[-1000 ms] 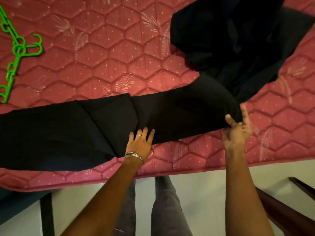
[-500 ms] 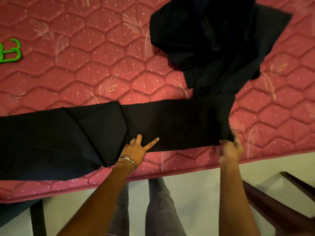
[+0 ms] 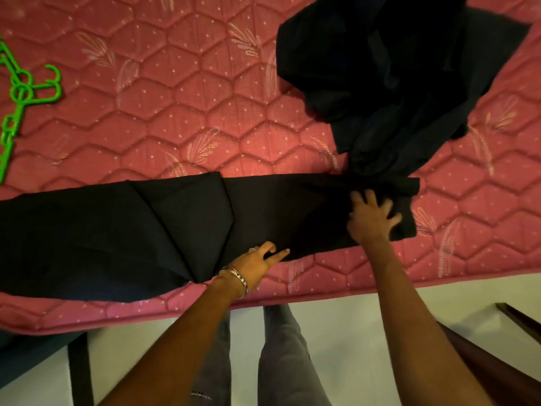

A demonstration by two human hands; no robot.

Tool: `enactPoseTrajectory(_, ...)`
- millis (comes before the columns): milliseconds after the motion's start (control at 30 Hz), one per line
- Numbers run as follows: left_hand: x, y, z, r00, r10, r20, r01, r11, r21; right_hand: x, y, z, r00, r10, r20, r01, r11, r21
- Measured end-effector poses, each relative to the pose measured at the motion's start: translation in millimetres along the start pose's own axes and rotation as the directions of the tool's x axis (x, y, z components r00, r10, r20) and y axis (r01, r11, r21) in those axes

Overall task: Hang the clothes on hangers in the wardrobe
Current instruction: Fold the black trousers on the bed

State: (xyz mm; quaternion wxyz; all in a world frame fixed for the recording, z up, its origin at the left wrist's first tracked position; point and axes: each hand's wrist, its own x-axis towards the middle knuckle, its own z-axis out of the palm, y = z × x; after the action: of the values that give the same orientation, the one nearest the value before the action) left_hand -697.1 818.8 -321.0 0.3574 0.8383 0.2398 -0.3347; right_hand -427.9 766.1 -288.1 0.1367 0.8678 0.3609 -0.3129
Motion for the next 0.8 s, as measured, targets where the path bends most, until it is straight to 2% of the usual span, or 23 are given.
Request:
enactPoseTrajectory(33,-3.0,-1.3,1.0,0.998,0.022,-0.055,-0.022,1.000,0.004,1.8,5.4,-3.1,0.994,0.105,-0.039,-0.104,0.994,0.010)
enactPoseTrajectory(67,-7.7,-4.3,0.5,0.992,0.030,-0.123,-0.030,1.000,0.004,2.5,5.2,-5.4,0.989,0.144,-0.023,-0.144,0.989,-0.008)
enactPoseTrajectory(133,-14.3,-6.7,1.6,0.944,0.036,-0.327,-0.042,0.999,-0.012,4.8,1.5,-5.3,0.975,0.199,0.102,-0.201,0.980,0.002)
enactPoseTrajectory(200,-21.5,-10.0,1.4,0.798,-0.094,-0.595,0.066,0.995,-0.069,4.4,-13.5,-8.8,0.959,0.252,0.127,-0.268,0.953,0.139)
enactPoseTrajectory(267,-33.0,-17.0,-1.5,0.580,-0.394,-0.713,0.274,0.918,-0.285,5.3,-25.8,-16.1,0.948,0.317,-0.040,-0.306,0.936,0.171)
enactPoseTrajectory(333,-50.7,-29.0,-12.3,0.318,-0.713,-0.625,0.420,0.697,-0.582,3.0,-36.7,-22.8,0.928,0.341,-0.152,-0.317,0.935,0.160)
enactPoseTrajectory(400,-65.8,-50.0,-22.1,0.094,-0.908,-0.408,0.476,0.401,-0.783,-2.6,-50.6,-24.5,0.959,0.272,-0.082,-0.247,0.942,0.227)
enactPoseTrajectory(433,-74.7,-64.5,-27.6,0.013,-0.960,-0.281,0.466,0.254,-0.847,-7.4,-62.2,-22.7,0.983,0.180,-0.039,-0.163,0.949,0.268)
enactPoseTrajectory(467,-81.8,-77.4,-32.3,-0.030,-0.987,-0.157,0.431,0.129,-0.893,-12.9,-71.5,-17.9,0.996,0.088,-0.012,-0.080,0.949,0.305)
enactPoseTrajectory(500,-90.4,-93.9,-37.7,-0.041,-0.998,-0.048,0.383,0.029,-0.923,-18.8,-86.7,-11.5,1.000,0.006,0.004,-0.007,0.942,0.337)
enactPoseTrajectory(533,-93.6,-106.3,-42.5,-0.003,-0.999,0.033,0.356,-0.032,-0.934,-25.6,-99.2,-4.6,0.998,-0.055,0.019,0.044,0.932,0.359)
enactPoseTrajectory(567,-95.9,-117.9,-47.6,0.065,-0.995,0.081,0.382,-0.050,-0.923,-32.9,-114.9,3.6,0.992,-0.116,0.040,0.091,0.916,0.390)
enactPoseTrajectory(633,-94.2,-130.0,-53.7,0.198,-0.974,0.113,0.530,0.009,-0.848,-48.1,-146.6,24.6,0.971,-0.223,0.085,0.151,0.853,0.500)
enactPoseTrajectory(667,-91.0,-130.9,-55.5,0.236,-0.966,0.105,0.601,0.060,-0.797,-56.4,-161.4,33.2,0.962,-0.254,0.103,0.156,0.816,0.556)
enactPoseTrajectory(733,-86.5,-135.4,-56.2,0.256,-0.966,0.024,0.662,0.157,-0.733,-73.7,-190.3,47.0,0.946,-0.297,0.133,0.145,0.750,0.646)
enactPoseTrajectory(800,-92.2,-142.0,-54.3,0.262,-0.962,-0.078,0.619,0.229,-0.751,-92.6,-214.6,56.8,0.934,-0.324,0.151,0.115,0.673,0.730)
